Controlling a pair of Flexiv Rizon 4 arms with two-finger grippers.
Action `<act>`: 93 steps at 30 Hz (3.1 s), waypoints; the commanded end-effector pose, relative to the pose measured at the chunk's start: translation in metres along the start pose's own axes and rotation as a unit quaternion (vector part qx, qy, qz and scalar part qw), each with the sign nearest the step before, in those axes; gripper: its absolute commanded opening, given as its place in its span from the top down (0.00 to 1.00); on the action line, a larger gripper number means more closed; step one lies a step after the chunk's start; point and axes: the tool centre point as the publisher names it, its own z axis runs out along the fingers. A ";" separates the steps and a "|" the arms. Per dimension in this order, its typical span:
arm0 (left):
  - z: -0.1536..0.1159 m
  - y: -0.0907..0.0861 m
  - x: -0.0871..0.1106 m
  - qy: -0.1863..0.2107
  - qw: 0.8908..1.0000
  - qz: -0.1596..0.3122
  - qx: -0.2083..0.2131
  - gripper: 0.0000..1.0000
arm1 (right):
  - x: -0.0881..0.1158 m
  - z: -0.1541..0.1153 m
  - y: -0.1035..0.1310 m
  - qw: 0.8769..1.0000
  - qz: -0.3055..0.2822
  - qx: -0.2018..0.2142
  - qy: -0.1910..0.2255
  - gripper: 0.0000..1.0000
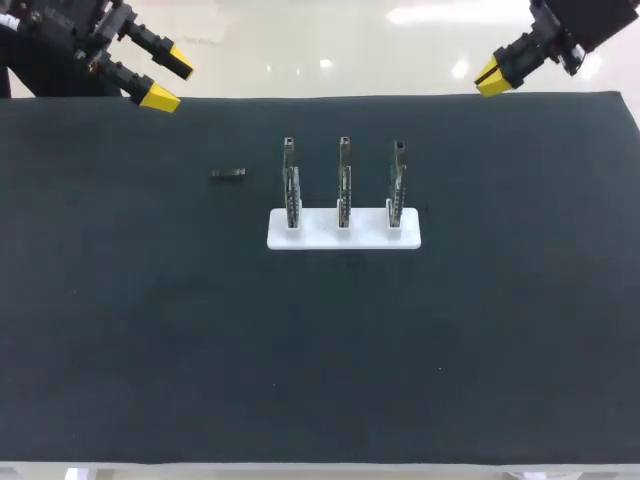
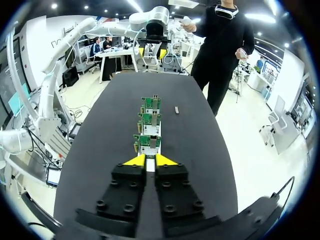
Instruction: Pick up the optical module with the left hand, and insert it into the network port with the right hand.
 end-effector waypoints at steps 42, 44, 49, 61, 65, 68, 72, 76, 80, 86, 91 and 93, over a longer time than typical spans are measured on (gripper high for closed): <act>0.027 0.090 0.113 0.284 0.955 -0.068 -0.045 0.00 | 0.000 0.001 0.003 1.000 0.000 0.004 -0.001 0.00; 0.032 0.096 0.121 0.301 0.950 -0.069 -0.044 0.00 | 0.000 0.001 0.003 1.000 0.000 0.004 -0.001 0.00; 0.044 0.106 0.136 0.332 0.941 -0.058 -0.017 0.00 | 0.000 0.001 0.003 1.000 0.000 0.004 -0.001 0.00; 0.062 0.119 0.164 0.359 0.931 -0.056 0.017 0.00 | 0.000 0.001 0.003 1.000 0.000 0.004 -0.001 0.00; 0.068 0.123 0.172 0.359 0.931 -0.065 0.023 0.00 | 0.000 0.001 0.003 1.000 0.000 0.004 -0.001 0.00; 0.074 0.124 0.176 0.361 0.929 -0.071 0.033 0.00 | 0.000 0.001 0.003 1.000 0.000 0.004 -0.001 0.00; 0.084 0.124 0.181 0.364 0.928 -0.074 0.035 0.00 | 0.000 0.001 0.003 1.000 0.000 0.004 -0.001 0.00; 0.095 0.126 0.184 0.365 0.928 -0.074 0.032 0.00 | 0.000 0.001 0.003 1.000 0.000 0.004 -0.001 0.00; 0.101 0.126 0.186 0.368 0.927 -0.072 0.026 0.00 | 0.000 0.001 0.003 1.000 0.000 0.004 -0.001 0.00; 0.109 0.128 0.192 0.375 0.924 -0.078 0.014 0.00 | 0.000 0.001 0.003 1.000 0.000 0.004 -0.001 0.00; 0.111 0.129 0.194 0.375 0.924 -0.074 0.007 0.00 | 0.000 0.001 0.003 1.000 0.000 0.004 -0.001 0.00; 0.113 0.129 0.195 0.376 0.924 -0.074 0.004 0.00 | 0.000 0.001 0.003 1.000 0.000 0.004 -0.001 0.00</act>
